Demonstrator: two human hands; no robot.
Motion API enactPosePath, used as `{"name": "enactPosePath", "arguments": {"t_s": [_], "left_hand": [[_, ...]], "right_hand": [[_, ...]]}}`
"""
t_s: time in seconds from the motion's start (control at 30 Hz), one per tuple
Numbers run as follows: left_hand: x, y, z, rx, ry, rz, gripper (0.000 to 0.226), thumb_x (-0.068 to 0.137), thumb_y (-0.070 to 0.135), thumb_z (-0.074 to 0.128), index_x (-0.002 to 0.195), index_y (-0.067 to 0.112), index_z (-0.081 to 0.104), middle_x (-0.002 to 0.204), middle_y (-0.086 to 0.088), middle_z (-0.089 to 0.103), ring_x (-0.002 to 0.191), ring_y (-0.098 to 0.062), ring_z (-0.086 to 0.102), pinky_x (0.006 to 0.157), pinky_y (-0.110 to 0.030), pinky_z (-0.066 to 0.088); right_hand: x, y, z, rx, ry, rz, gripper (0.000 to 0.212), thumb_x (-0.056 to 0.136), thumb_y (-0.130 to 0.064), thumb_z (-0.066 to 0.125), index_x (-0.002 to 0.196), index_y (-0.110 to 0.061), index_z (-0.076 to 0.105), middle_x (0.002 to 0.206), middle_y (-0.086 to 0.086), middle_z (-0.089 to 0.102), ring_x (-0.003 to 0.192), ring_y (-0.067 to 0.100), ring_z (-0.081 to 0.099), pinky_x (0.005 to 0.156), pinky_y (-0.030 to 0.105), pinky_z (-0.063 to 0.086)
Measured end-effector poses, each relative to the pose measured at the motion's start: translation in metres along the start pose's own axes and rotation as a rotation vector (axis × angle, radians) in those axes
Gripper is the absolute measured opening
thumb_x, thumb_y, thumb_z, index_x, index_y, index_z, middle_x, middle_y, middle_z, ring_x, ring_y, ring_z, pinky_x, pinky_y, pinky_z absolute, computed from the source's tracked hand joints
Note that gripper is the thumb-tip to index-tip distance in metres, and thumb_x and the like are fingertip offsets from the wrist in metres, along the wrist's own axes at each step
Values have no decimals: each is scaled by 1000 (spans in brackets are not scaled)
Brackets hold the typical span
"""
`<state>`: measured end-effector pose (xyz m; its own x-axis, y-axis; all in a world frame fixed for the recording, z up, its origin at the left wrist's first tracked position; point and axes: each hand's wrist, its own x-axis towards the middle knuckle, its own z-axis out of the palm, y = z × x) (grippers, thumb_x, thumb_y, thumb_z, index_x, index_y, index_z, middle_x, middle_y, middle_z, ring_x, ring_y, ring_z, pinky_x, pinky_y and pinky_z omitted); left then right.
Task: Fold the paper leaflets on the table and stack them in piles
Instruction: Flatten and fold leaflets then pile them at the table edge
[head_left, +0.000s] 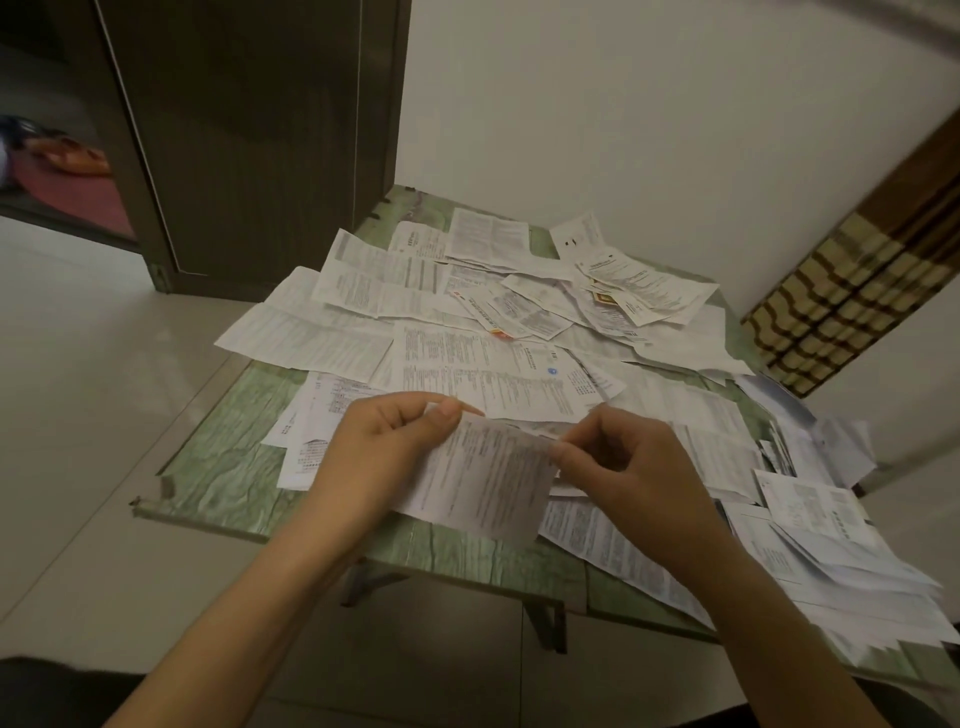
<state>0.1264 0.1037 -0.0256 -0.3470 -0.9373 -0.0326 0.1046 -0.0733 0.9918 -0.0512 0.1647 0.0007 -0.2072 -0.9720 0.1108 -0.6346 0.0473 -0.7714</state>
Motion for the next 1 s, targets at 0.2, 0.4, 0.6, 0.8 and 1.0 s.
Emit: {"name": "enactPosePath", "arguments": {"t_s": [0.2, 0.4, 0.6, 0.8, 1.0], "left_hand": [[-1, -2, -8, 12, -67, -112, 33, 94, 27, 46, 80, 19, 75, 82, -7, 73, 74, -18, 69, 69, -30, 54], [-4, 10, -31, 158, -253, -143, 19, 83, 28, 57, 96, 17, 66, 85, 6, 74, 71, -16, 72, 54, -18, 55], [10, 8, -81, 370, -61, -168, 11, 85, 19, 63, 96, 22, 62, 74, 7, 72, 58, -8, 66, 50, -16, 50], [16, -8, -71, 847, 242, 25, 27, 83, 38, 65, 106, 30, 55, 97, 14, 59, 76, 0, 53, 63, -17, 42], [27, -21, -57, 1003, 331, 172, 76, 82, 48, 62, 145, 27, 26, 148, 2, 32, 132, -18, 28, 108, -34, 27]], "right_hand": [[0, -1, 2, 79, 49, 47, 13, 84, -13, 63, 71, -12, 61, 71, 5, 65, 65, 16, 59, 59, 21, 51], [6, -9, 20, 269, 77, 180, 12, 85, -13, 63, 73, -11, 64, 61, -3, 60, 49, -3, 51, 49, 7, 42], [32, -27, 45, 139, -28, 17, 6, 91, -17, 56, 89, -18, 62, 79, -4, 62, 63, -5, 54, 59, 7, 45], [83, -8, 50, -398, 20, -177, 23, 94, -14, 49, 116, -15, 58, 115, -1, 52, 108, 12, 47, 90, 17, 34], [129, 16, 46, -772, -166, -63, 47, 99, -27, 39, 144, -17, 33, 155, 10, 19, 142, 26, 17, 114, 33, 12]]}}
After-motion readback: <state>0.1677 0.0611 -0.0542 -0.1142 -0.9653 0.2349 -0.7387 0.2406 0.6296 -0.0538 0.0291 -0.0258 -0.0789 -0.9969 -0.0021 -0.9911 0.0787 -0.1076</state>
